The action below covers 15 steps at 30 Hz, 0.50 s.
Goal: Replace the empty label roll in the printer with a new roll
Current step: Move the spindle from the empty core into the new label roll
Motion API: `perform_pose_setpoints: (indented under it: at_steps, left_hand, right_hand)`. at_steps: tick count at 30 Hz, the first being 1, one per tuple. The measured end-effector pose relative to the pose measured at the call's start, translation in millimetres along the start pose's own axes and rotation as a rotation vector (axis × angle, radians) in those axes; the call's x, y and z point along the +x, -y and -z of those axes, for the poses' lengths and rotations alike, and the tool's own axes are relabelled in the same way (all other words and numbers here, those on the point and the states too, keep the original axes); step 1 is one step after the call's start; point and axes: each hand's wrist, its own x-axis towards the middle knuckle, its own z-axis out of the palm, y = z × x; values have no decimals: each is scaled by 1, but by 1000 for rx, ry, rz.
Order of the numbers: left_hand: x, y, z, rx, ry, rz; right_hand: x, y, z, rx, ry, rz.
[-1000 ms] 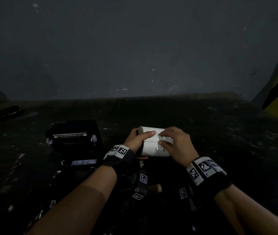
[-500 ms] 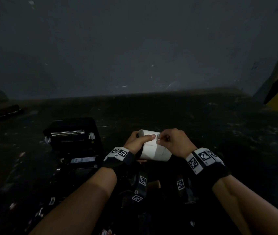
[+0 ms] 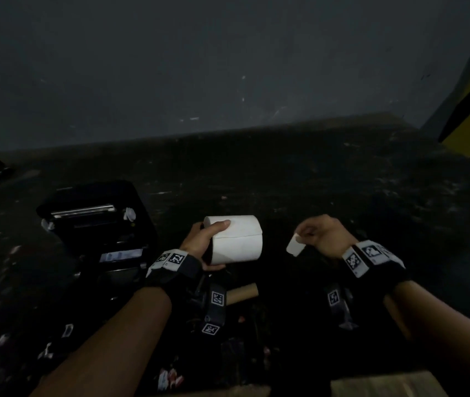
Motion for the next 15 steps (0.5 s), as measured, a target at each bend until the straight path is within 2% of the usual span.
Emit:
perform_pose_setpoints:
  at_steps: [2, 5, 15]
  left_hand:
    - [0, 8, -2, -11, 4, 12]
    - [-1, 15, -6, -26, 5, 25]
    - [-3, 29, -10, -32, -16, 35]
  right_hand:
    - [18, -25, -5, -143, 178, -148]
    - [39, -48, -15, -281, 344, -214]
    - [70, -103, -45, -445, 380, -150]
